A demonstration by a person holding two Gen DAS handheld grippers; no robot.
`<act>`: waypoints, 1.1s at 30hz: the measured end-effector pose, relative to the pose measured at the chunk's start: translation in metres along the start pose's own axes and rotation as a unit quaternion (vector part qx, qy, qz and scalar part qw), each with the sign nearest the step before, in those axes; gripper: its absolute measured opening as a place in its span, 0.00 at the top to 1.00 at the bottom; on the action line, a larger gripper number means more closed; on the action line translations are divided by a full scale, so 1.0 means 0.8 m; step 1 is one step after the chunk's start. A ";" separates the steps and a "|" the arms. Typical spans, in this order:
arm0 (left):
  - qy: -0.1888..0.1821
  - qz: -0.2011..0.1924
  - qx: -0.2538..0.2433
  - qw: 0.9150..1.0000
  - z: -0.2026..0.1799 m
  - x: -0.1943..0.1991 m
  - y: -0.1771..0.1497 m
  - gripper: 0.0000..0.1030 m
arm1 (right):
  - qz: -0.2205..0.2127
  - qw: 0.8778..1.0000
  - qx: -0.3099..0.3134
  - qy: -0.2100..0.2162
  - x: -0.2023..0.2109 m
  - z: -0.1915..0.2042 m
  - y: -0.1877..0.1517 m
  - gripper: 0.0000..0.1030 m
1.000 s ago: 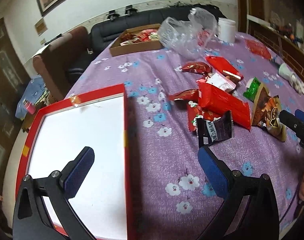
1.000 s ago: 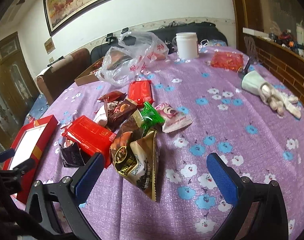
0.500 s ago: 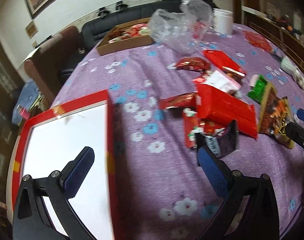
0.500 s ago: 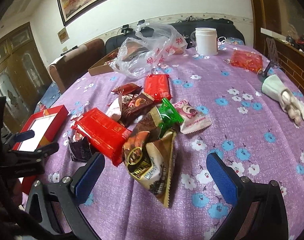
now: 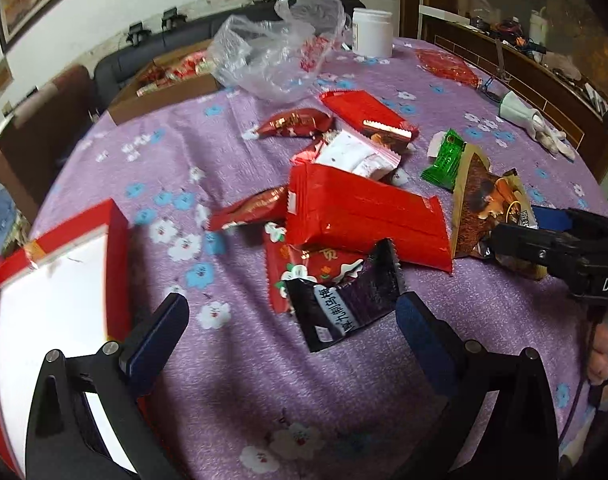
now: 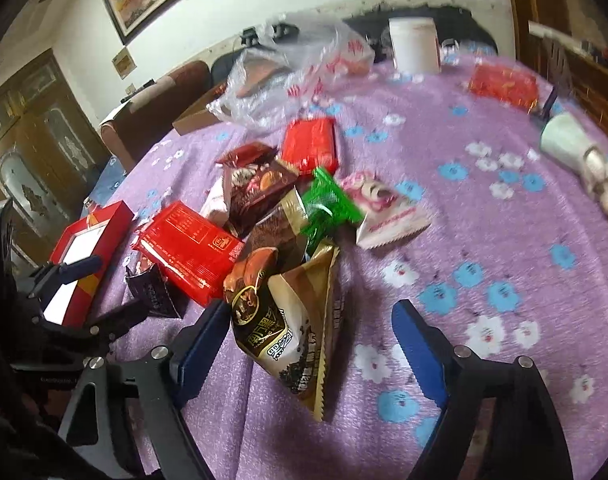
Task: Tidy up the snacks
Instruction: 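Grasp the dark chocolate bag with the left gripper while the right grasps the brown bag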
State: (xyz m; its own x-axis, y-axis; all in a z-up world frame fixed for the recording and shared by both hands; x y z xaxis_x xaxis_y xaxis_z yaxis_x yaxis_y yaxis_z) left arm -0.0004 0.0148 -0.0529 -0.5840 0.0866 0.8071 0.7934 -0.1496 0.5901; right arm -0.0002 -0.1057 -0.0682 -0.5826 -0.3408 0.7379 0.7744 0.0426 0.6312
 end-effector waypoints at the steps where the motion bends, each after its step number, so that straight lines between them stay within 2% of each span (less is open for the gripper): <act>1: -0.003 0.006 0.005 1.000 0.000 -0.003 -0.001 0.00 | 0.000 1.000 0.001 -0.003 -0.001 0.001 0.000 0.18; 3: -0.011 0.018 0.013 1.000 -0.002 -0.010 -0.005 0.09 | 0.001 1.000 0.007 -0.002 -0.004 0.007 0.002 0.18; 7: -0.026 0.027 0.025 0.999 -0.005 -0.014 -0.011 0.17 | 0.005 1.000 0.013 0.000 -0.009 0.012 0.003 0.22; 9: -0.036 0.026 0.033 0.998 -0.006 -0.011 -0.010 0.31 | 0.002 1.000 0.008 0.016 -0.008 0.014 0.004 0.34; 11: -0.042 0.022 0.036 0.998 -0.009 -0.008 -0.008 0.45 | 0.000 1.000 0.001 0.021 -0.006 0.013 0.004 0.36; 14: -0.045 0.020 0.034 0.998 -0.013 -0.006 -0.007 0.53 | -0.002 1.000 -0.005 0.026 -0.006 0.012 0.004 0.39; 15: -0.049 0.018 0.032 0.998 -0.015 -0.005 -0.008 0.62 | -0.003 1.000 -0.007 0.029 -0.006 0.011 0.004 0.40; 18: -0.074 0.022 0.036 0.996 -0.022 -0.002 -0.012 0.75 | -0.008 0.999 -0.020 0.045 -0.003 0.010 0.002 0.43; 23: -0.083 0.021 0.032 0.996 -0.025 0.005 -0.020 0.81 | -0.016 0.998 -0.036 0.058 0.002 0.006 0.001 0.47; 25: -0.099 0.027 0.041 0.994 -0.024 0.011 -0.026 0.81 | -0.021 0.997 -0.041 0.058 0.005 0.004 0.000 0.49; 33: -0.119 0.032 0.063 0.990 -0.015 0.030 -0.041 0.81 | -0.036 0.995 -0.069 0.059 0.028 -0.010 -0.010 0.52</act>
State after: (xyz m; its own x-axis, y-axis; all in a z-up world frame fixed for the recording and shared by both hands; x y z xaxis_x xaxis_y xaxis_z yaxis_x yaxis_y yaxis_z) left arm -0.0425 0.0099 -0.0533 -0.4857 0.3136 0.8160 0.8518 -0.0400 0.5224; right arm -0.0178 -0.1217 -0.0588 -0.6108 -0.4466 0.6538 0.7634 -0.1130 0.6360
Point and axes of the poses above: each gripper's, at about its wrist camera, not at the fingertips, and x roughly against the way its jaws point, z to its left, y to its top, the point moved 9 cm from there along -x, roughly the way its jaws point, and after that the axes turned 5 degrees about x, right-handed, at the moved point
